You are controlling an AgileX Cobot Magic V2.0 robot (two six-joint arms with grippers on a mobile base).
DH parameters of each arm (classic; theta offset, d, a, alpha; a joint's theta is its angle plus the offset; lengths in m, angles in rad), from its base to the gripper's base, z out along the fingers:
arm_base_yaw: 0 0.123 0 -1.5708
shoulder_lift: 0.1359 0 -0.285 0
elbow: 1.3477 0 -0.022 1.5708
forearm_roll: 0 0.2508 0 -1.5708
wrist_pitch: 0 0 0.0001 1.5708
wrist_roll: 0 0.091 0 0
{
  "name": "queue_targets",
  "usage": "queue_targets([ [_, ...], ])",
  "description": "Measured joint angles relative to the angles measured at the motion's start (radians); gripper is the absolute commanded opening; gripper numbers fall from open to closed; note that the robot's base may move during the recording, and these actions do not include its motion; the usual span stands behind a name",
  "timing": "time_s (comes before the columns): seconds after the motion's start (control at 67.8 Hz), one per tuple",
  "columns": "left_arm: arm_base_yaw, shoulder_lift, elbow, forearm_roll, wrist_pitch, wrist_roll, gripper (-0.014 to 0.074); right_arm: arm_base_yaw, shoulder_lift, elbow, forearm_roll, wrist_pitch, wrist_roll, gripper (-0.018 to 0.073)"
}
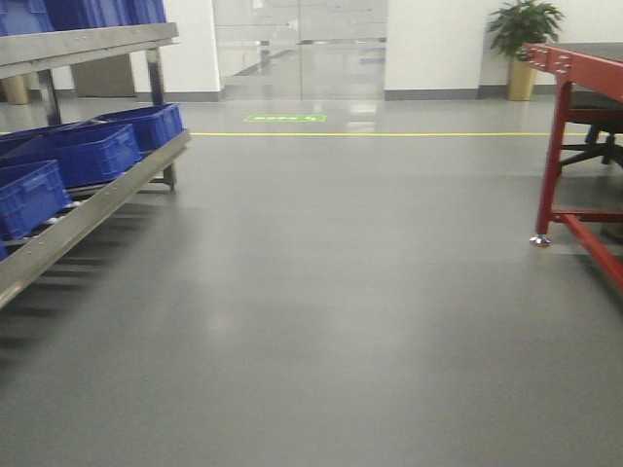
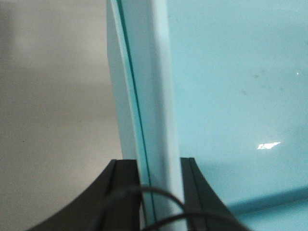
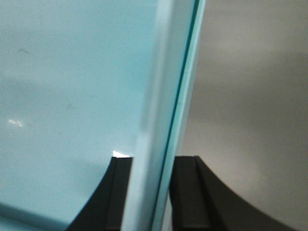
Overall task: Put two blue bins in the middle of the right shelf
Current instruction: 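Drive the base across the floor carrying the bin in both grippers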
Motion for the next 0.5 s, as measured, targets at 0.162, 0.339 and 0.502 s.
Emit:
queue_targets([
  [0.162,0.000,0.000,0.000,0.000,0.000,0.000,-0.0111,0.000,0.000,0.000,0.000,0.000,0.000,-0.0153],
  [0.339,0.000,0.000,0.000,0.000,0.000,0.000,-0.0111,0.000,0.000,0.000,0.000,0.000,0.000,-0.0153],
  [0.502,0.000,0.000,0.000,0.000,0.000,0.000,-0.0111,0.000,0.000,0.000,0.000,0.000,0.000,-0.0153],
])
